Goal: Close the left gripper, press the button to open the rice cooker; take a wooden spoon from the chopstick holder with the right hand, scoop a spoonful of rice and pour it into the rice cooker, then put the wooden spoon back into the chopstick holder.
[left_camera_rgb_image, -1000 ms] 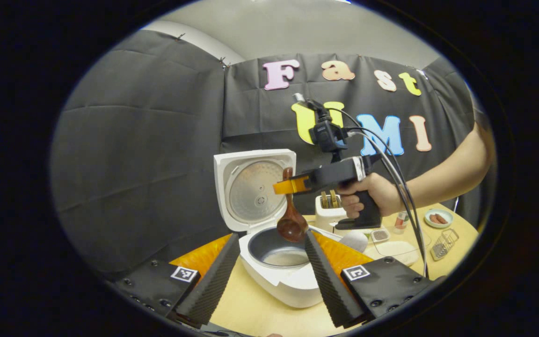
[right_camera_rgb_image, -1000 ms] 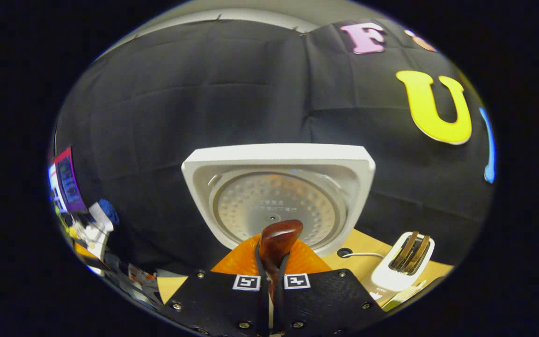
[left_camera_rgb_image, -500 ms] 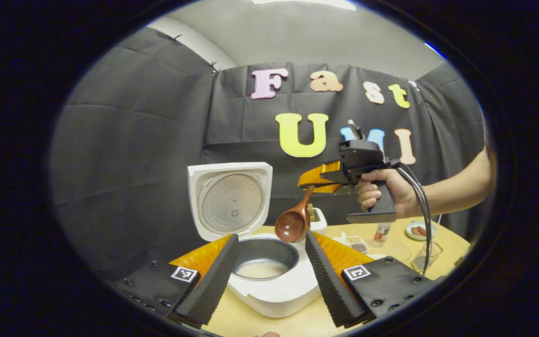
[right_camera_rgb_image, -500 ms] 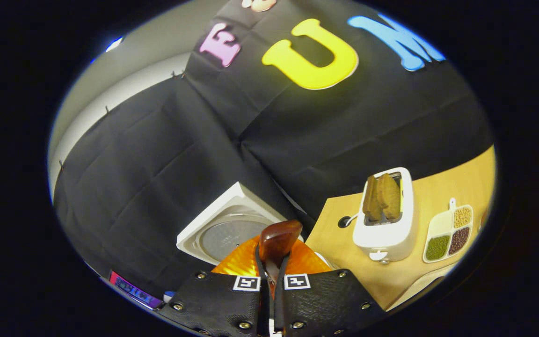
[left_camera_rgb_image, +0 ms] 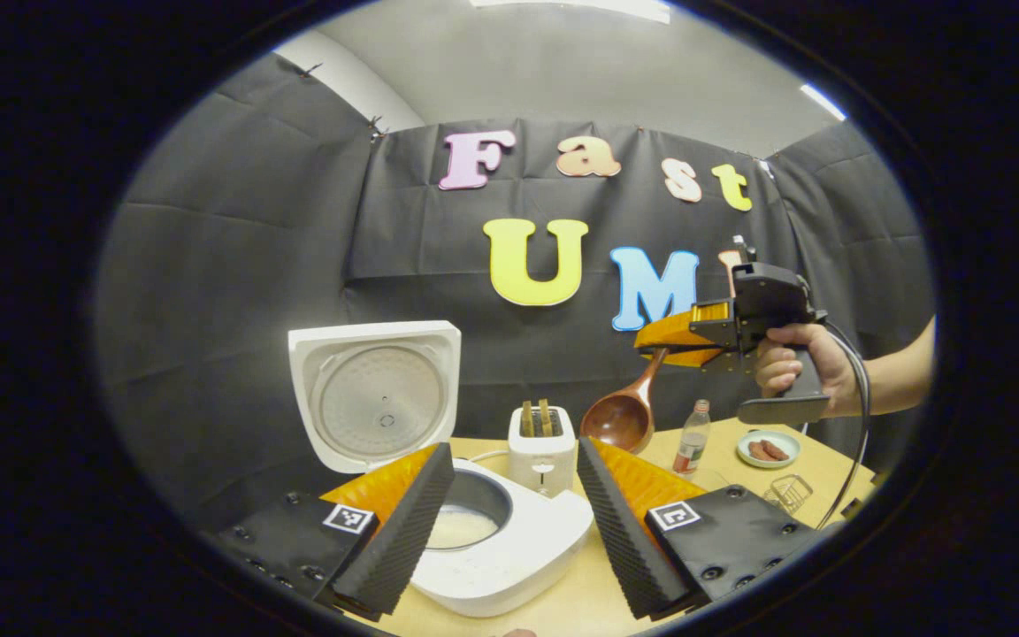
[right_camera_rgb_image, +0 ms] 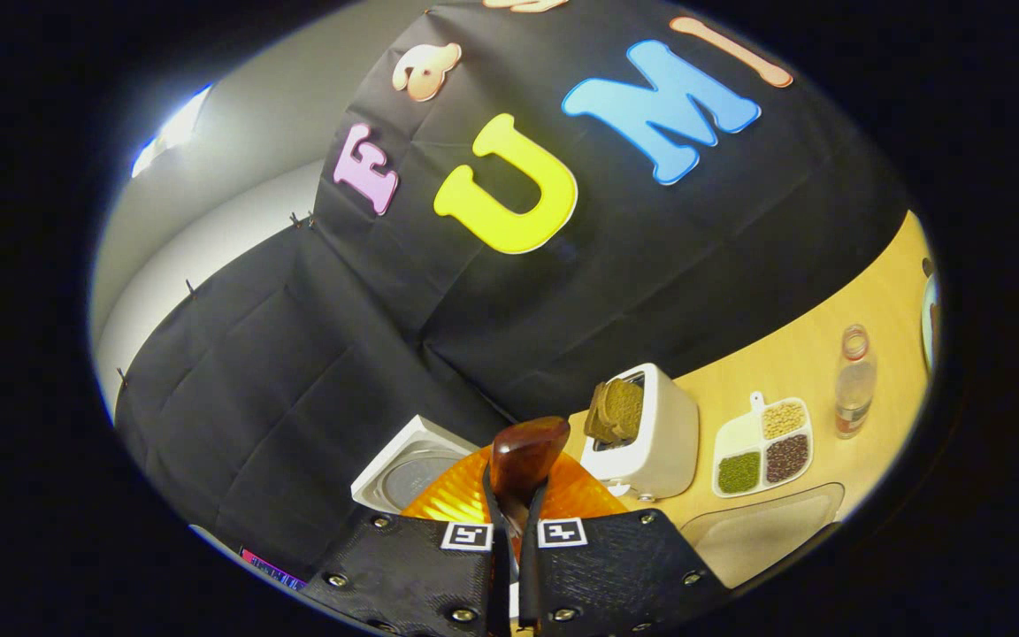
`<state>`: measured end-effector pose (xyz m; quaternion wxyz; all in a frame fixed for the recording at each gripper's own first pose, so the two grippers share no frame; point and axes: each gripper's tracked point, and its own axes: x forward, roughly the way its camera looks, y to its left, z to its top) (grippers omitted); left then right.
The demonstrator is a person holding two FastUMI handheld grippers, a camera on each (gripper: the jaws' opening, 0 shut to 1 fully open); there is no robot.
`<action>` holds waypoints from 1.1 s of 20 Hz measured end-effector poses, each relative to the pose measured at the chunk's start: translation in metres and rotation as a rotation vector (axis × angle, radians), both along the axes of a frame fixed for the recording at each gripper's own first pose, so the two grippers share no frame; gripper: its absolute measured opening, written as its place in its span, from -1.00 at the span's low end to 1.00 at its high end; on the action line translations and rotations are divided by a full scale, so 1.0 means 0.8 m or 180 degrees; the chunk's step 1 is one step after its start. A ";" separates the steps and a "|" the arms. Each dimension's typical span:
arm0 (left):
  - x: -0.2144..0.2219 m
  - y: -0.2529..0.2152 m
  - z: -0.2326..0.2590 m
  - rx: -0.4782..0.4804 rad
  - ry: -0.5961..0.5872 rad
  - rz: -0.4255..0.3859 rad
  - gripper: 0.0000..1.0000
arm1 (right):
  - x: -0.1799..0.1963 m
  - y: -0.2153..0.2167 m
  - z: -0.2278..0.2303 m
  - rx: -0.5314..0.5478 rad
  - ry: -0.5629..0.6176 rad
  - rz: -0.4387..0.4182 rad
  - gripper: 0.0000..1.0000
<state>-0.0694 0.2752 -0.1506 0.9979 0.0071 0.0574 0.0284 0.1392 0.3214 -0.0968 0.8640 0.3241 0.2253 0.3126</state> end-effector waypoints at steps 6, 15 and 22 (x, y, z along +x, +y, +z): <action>0.012 -0.052 0.012 0.0056 -0.0001 -0.0139 0.94 | -0.021 -0.103 0.007 -0.0098 -0.0119 -0.0322 -0.92; 0.013 -0.112 0.025 0.0005 -0.0026 -0.0162 0.92 | -0.059 -0.257 -0.027 -0.0386 -0.0030 -0.0866 -0.91; 0.015 -0.157 0.030 0.0079 0.0004 -0.0248 0.92 | -0.080 -0.353 -0.057 -0.0843 -0.0007 -0.1263 -0.91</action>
